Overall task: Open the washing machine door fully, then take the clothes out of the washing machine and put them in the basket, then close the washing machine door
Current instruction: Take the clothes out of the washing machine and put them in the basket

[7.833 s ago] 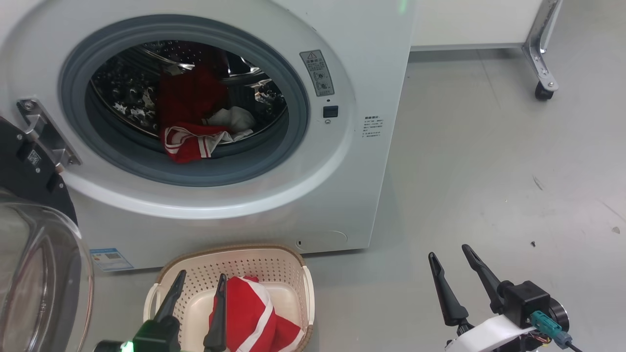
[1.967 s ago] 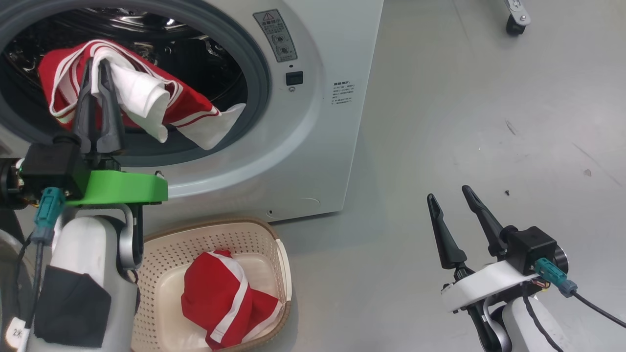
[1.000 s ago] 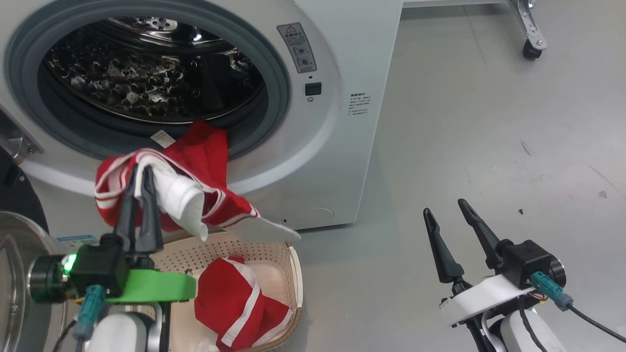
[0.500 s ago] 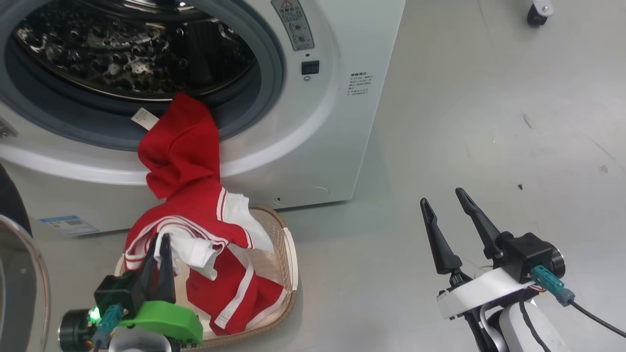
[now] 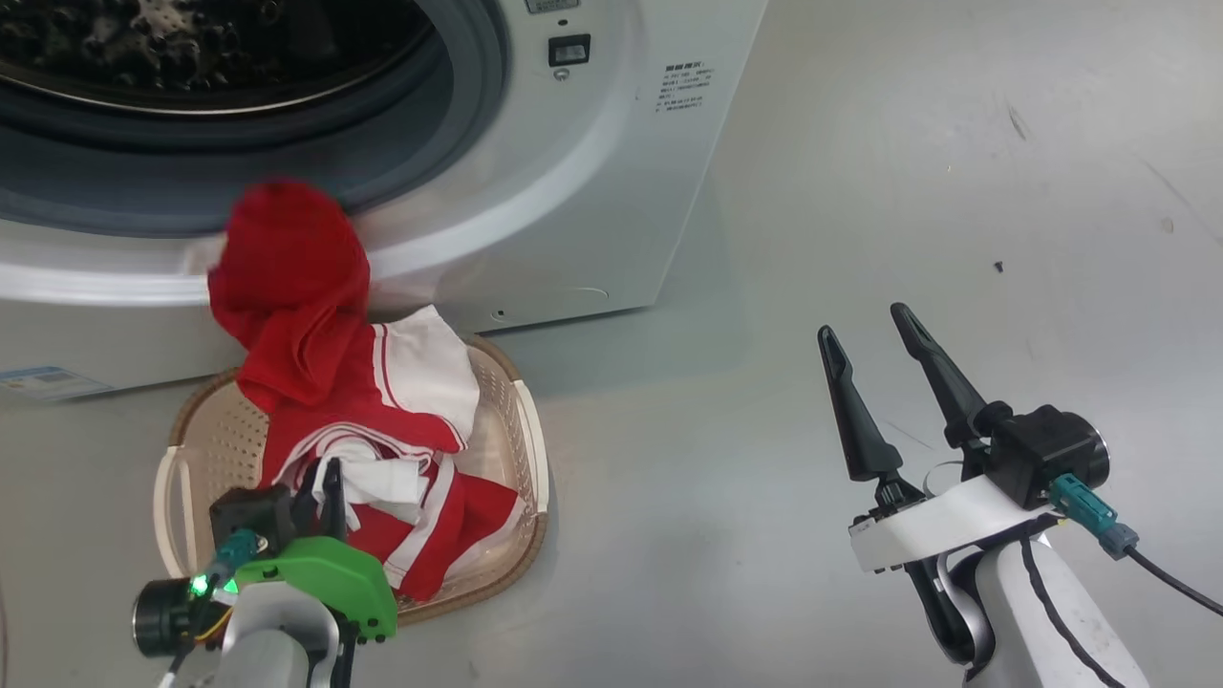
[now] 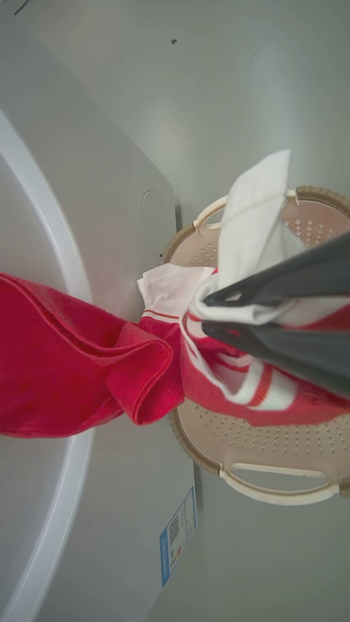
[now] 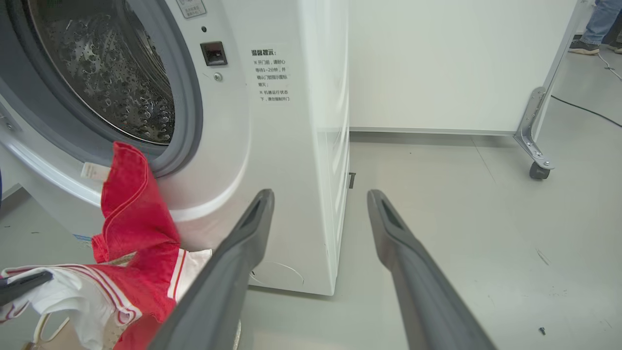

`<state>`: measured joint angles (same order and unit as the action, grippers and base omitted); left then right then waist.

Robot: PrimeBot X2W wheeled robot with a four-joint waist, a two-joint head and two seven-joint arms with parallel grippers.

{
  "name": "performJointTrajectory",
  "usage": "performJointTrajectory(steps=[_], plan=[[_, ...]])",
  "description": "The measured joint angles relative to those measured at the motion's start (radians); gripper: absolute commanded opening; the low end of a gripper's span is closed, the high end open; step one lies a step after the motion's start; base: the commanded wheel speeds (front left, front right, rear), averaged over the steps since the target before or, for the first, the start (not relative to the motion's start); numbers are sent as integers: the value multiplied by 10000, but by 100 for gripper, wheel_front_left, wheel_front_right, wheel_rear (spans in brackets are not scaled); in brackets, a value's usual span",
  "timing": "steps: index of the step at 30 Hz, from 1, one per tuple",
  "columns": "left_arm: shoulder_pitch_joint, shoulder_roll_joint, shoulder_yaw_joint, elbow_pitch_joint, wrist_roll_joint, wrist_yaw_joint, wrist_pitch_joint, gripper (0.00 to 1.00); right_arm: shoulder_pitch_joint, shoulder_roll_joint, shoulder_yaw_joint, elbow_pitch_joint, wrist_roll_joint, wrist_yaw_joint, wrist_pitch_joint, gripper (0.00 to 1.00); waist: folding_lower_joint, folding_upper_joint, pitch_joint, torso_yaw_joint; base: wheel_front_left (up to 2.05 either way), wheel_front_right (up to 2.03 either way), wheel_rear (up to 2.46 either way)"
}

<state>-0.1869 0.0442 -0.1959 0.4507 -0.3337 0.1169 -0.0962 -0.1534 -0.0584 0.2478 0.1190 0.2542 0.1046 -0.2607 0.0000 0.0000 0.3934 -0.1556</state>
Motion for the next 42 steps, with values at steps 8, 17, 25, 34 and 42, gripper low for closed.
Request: performJointTrajectory(steps=[8,17,25,34,42], plan=[[-1657,-17,328,1097,-100,-2,322,0,-490,21,-102,-226,82,73,0,100,0,0,1208,-373,0,0,0],[-2709,59,673,2307,-288,-2,736,0,-1010,36,-121,-364,100,81,0,100,1,0,2206,-679,0,0,0],[-3473,71,727,3475,-470,-92,945,3,-1348,79,-194,-336,184,86,0,100,0,0,2928,-952,0,0,0],[-3847,58,755,4280,-537,-224,570,100,-1466,92,-272,-142,184,90,0,100,1,0,2816,-848,0,0,0],[-3847,35,805,4625,-617,-437,-414,100,-1468,92,-274,153,182,119,0,100,1,0,2266,-699,0,0,0]])
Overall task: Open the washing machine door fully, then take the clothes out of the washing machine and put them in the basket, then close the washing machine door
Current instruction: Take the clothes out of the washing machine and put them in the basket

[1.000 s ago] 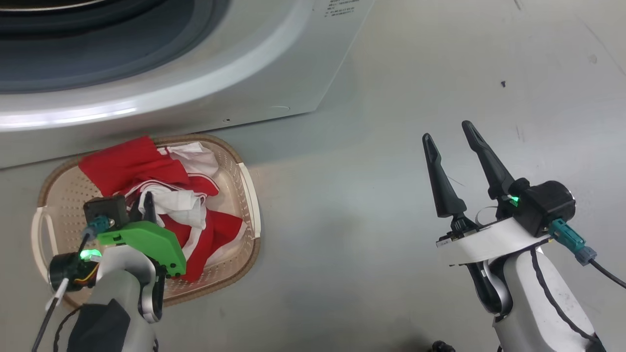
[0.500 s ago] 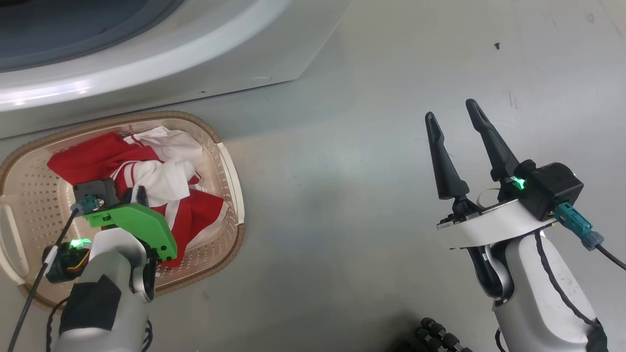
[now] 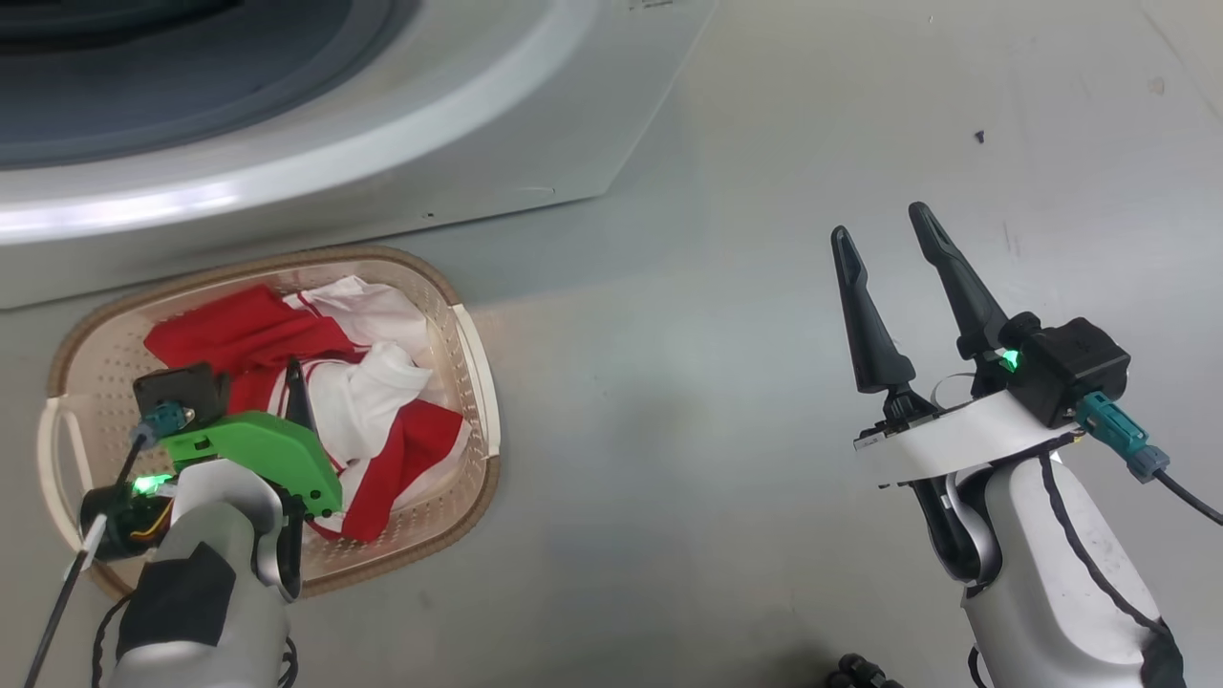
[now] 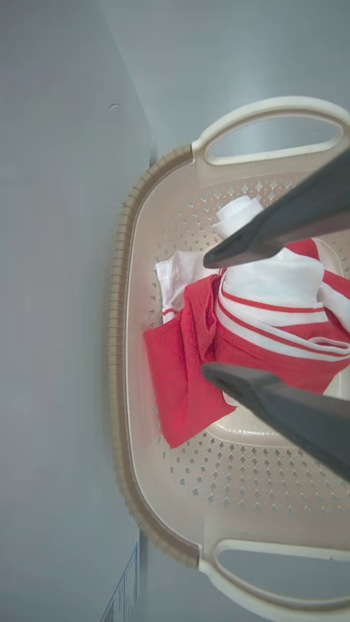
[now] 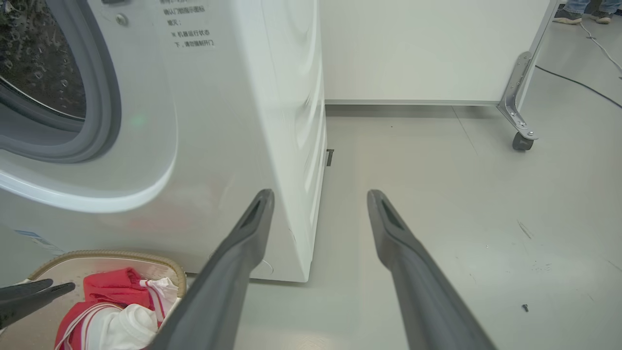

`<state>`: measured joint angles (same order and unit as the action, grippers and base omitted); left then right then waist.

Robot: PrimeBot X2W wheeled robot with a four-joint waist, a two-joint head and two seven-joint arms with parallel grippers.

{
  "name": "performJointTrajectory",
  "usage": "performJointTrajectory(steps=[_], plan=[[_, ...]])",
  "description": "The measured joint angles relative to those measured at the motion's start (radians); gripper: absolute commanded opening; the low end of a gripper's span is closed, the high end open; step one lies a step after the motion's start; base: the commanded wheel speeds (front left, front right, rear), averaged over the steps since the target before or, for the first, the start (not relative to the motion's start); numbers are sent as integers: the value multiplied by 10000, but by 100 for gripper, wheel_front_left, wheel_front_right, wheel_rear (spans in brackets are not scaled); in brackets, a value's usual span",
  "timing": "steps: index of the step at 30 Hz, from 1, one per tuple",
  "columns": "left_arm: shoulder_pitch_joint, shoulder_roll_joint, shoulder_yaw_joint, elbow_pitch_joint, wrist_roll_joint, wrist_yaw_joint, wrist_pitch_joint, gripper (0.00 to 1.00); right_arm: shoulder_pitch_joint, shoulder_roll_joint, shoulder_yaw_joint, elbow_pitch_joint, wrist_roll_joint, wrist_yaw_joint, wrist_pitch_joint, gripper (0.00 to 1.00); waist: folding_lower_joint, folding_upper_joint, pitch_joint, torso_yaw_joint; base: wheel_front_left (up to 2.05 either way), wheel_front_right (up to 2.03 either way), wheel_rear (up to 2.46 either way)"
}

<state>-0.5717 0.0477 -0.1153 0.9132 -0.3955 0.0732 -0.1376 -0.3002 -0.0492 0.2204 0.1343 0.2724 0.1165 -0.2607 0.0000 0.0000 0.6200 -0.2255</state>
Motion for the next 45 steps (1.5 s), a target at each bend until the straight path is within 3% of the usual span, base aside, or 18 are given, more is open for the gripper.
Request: performJointTrajectory(steps=[6,14,22,29,45], plan=[[68,-42,-48,-69,-23,-311,-951,100,32,0,-119,257,-13,50,0,100,0,0,-591,137,0,0,0],[550,-98,-368,-462,117,-522,-1116,100,482,0,-276,617,-33,50,0,100,0,0,-1558,396,0,0,0],[886,-121,-637,-1350,470,-522,-1118,100,1012,2,-272,907,-121,50,0,100,0,0,-2633,679,0,0,0],[1198,-140,-673,-2928,738,-499,-1118,100,1528,4,-374,1116,-132,50,0,100,0,0,-3539,937,0,0,0],[3162,-138,-876,-5020,1147,-339,-1118,100,2495,19,-405,1252,-259,36,2,100,-1,0,-5280,1350,0,0,0]])
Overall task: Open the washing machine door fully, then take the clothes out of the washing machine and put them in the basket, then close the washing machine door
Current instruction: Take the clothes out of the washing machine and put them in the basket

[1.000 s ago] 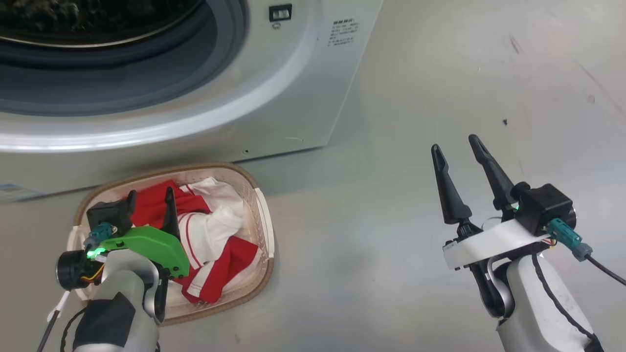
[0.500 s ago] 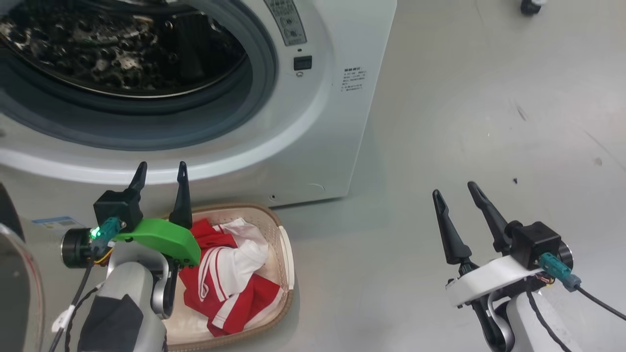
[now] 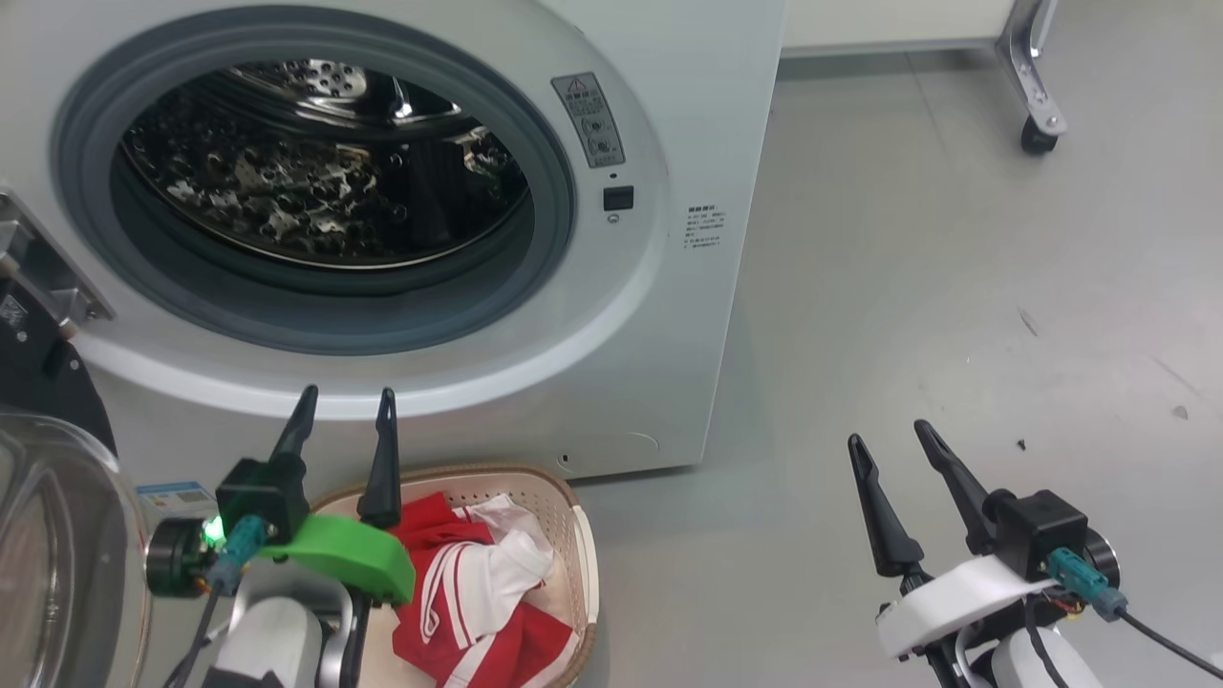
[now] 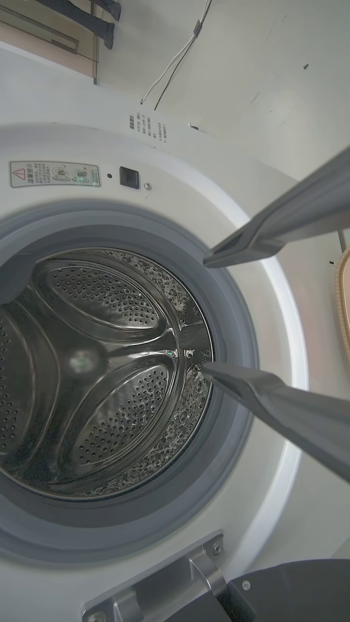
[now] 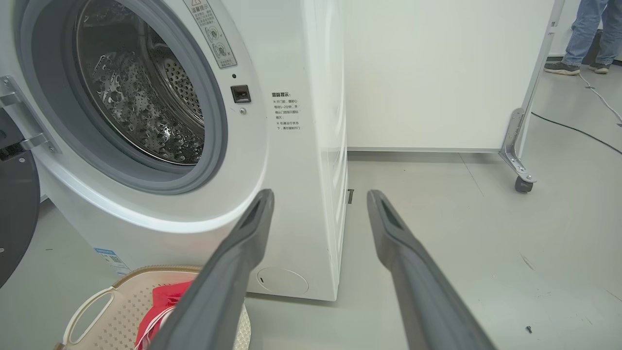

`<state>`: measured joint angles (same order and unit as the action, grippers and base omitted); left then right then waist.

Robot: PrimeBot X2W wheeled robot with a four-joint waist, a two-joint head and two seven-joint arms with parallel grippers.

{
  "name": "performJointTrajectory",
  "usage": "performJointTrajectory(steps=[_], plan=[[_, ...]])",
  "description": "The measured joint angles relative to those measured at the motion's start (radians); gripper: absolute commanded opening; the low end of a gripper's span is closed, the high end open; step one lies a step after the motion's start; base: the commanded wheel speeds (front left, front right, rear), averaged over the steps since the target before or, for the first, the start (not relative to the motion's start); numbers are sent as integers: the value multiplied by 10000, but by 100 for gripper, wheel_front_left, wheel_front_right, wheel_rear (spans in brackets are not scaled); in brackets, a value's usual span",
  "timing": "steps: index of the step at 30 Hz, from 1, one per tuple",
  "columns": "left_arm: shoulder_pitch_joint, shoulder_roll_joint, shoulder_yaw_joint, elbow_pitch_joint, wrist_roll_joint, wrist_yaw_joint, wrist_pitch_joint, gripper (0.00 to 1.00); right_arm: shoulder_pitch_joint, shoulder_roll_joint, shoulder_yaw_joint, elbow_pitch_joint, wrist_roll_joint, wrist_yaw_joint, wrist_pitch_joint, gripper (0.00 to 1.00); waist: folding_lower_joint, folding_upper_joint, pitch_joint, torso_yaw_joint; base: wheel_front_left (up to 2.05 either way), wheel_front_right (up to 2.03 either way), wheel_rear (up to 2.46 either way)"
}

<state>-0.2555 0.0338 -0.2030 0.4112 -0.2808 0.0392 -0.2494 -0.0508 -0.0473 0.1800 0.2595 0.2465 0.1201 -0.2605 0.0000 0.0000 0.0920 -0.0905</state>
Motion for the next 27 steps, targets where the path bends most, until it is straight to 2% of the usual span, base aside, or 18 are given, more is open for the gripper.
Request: performJointTrajectory(steps=[8,11,27], plan=[[1329,13,-188,-545,6,173,0,100,563,21,-82,0,-27,-100,0,100,0,0,-707,108,0,0,0],[1707,21,-278,-863,8,186,0,100,814,25,-171,-48,-31,-251,0,100,0,0,-925,161,0,0,0],[3200,115,-224,-2084,67,451,31,100,1224,35,-115,-305,-117,-282,0,100,0,0,-1261,373,0,0,0]])
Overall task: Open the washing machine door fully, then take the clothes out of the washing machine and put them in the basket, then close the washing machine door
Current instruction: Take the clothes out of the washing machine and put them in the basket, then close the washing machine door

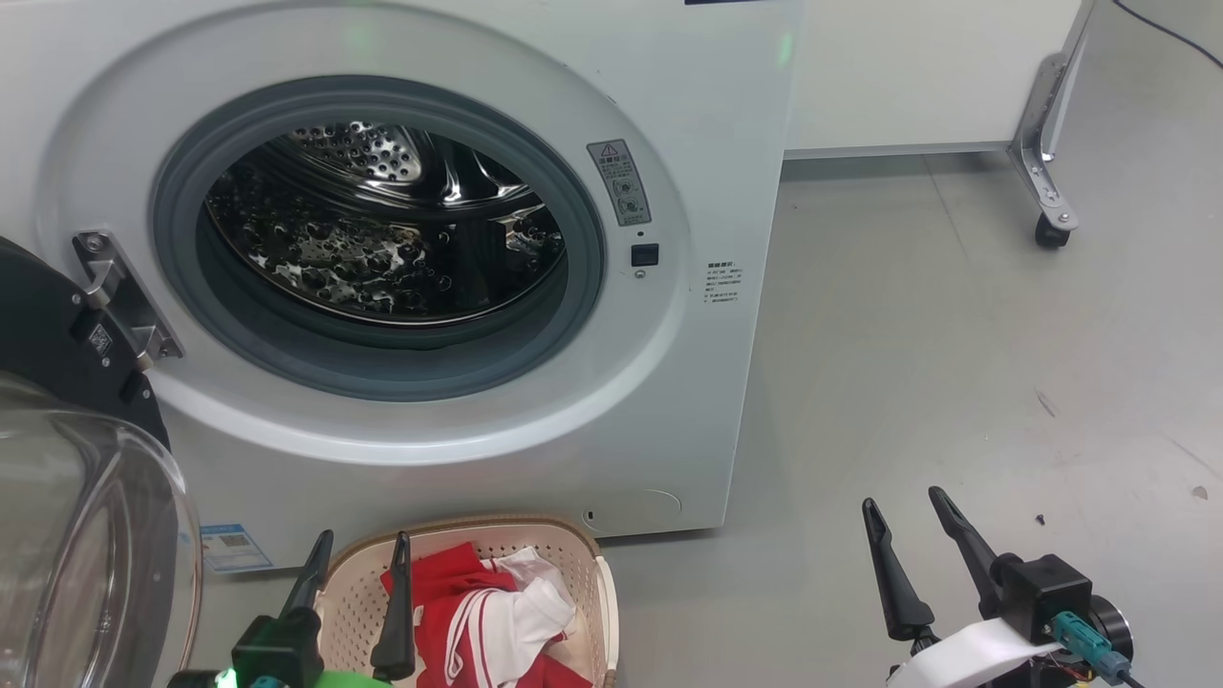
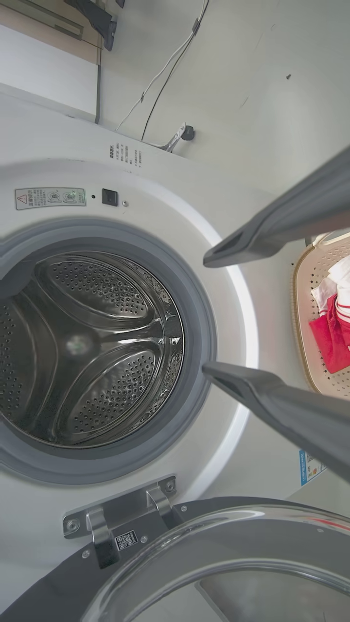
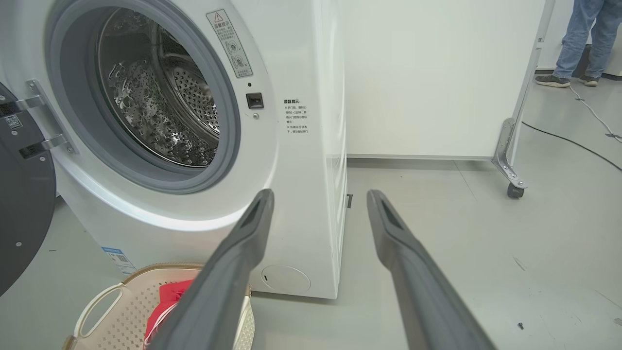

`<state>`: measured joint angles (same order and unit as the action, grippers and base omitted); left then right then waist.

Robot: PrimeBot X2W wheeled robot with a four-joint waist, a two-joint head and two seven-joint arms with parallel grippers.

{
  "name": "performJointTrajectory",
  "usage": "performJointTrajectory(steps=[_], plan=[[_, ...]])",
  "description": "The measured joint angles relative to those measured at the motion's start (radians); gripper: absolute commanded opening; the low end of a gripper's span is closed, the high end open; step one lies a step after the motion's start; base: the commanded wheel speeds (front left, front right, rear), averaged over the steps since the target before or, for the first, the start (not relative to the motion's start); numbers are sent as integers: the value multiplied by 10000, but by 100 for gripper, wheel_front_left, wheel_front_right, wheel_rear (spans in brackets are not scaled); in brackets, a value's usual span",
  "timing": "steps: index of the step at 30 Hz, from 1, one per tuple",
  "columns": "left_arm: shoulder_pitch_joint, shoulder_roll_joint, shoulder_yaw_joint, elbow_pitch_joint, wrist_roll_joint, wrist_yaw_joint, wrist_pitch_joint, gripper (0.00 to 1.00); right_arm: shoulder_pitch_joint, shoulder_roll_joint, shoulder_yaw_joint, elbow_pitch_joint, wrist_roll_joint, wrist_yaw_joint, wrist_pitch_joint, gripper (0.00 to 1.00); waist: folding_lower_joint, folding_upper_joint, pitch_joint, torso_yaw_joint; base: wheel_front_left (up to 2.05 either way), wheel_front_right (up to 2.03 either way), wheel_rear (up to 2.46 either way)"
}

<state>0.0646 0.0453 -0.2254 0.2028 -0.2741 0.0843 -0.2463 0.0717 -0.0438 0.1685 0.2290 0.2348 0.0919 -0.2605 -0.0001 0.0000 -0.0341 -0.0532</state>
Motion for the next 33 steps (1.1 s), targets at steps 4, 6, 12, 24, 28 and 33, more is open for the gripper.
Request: performJointTrajectory(steps=[4,6,12,24,28,33], plan=[[209,13,-4,-349,33,46,140,100,35,2,21,-35,0,-29,0,100,0,0,-11,14,0,0,0],[284,27,-2,-495,33,46,178,100,44,4,35,-59,0,-29,0,100,0,0,-10,13,0,0,0],[536,42,-10,-848,125,88,355,100,103,6,38,-92,0,-29,0,100,0,0,-5,-12,0,0,0],[835,61,-29,-1404,207,161,652,100,180,6,61,-146,-2,-67,0,100,1,0,-6,-30,0,0,0],[903,61,-29,-1536,209,163,756,100,181,6,61,-153,-2,-67,0,100,1,0,-10,-31,0,0,0],[1079,67,-27,-1687,224,165,903,100,186,15,98,-161,-2,-67,0,100,1,0,-41,-60,0,0,0]])
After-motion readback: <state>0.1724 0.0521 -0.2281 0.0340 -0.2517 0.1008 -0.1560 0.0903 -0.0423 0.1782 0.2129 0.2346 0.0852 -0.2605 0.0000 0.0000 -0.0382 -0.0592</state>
